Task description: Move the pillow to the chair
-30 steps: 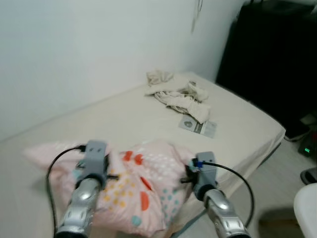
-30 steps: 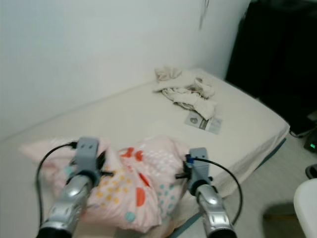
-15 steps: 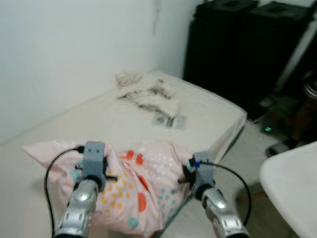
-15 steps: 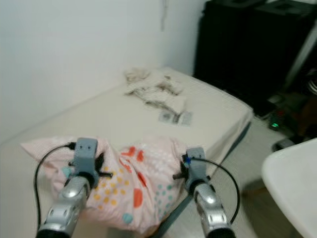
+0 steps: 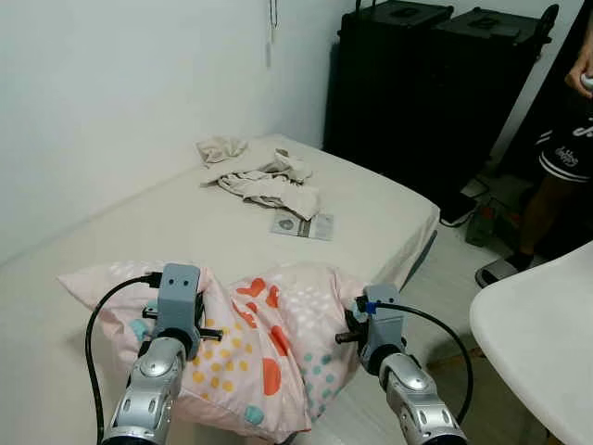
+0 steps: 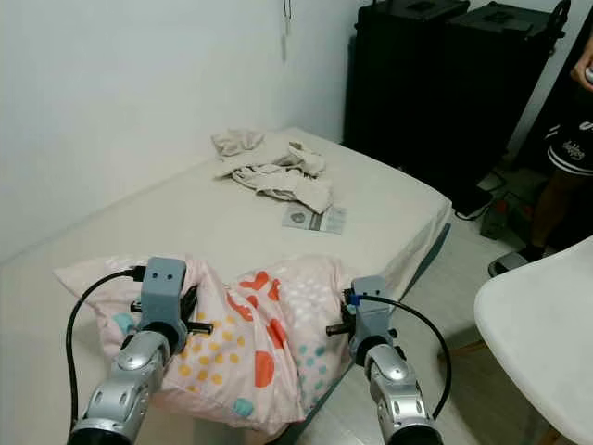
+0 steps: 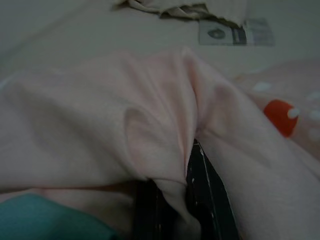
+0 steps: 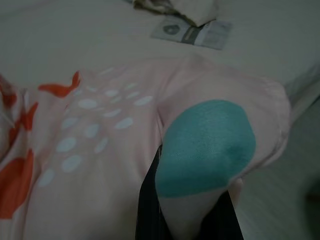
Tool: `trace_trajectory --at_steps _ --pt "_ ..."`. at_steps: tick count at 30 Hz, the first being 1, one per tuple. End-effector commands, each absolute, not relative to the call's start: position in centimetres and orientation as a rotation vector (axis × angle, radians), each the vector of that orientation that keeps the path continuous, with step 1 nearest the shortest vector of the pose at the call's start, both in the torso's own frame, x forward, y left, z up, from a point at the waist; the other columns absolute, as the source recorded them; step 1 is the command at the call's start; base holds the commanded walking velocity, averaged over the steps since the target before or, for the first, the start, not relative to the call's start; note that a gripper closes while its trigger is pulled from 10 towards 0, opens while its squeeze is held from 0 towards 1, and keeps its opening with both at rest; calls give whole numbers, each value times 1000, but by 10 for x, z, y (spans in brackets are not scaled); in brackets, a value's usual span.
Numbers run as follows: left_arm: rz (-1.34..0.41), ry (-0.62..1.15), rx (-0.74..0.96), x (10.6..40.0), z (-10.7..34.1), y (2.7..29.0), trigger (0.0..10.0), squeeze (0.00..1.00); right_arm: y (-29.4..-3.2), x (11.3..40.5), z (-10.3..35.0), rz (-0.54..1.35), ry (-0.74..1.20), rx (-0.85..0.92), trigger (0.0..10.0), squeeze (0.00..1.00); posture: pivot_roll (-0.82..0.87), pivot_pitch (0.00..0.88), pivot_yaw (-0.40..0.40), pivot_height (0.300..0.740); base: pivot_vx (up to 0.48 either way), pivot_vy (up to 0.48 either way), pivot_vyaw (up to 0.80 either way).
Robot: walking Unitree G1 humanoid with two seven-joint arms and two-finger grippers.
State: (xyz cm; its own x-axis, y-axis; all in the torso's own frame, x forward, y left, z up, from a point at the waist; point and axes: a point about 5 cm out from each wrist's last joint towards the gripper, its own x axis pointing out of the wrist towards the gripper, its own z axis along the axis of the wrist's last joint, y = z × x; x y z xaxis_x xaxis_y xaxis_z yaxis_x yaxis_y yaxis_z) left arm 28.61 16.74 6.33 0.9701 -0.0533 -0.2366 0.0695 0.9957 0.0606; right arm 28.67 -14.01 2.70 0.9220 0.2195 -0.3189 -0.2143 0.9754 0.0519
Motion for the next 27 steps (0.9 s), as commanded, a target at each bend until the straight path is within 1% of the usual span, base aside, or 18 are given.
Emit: trace_trajectory --at_steps 1,27 --pt "-98 229 76 289 66 161 10000 0 -137 286 28 238 317 25 10000 0 26 53 30 740 0 0 -800" --pt "-102 236 77 289 65 159 10000 0 -138 283 25 241 336 7 10000 0 22 59 32 740 0 0 -800"
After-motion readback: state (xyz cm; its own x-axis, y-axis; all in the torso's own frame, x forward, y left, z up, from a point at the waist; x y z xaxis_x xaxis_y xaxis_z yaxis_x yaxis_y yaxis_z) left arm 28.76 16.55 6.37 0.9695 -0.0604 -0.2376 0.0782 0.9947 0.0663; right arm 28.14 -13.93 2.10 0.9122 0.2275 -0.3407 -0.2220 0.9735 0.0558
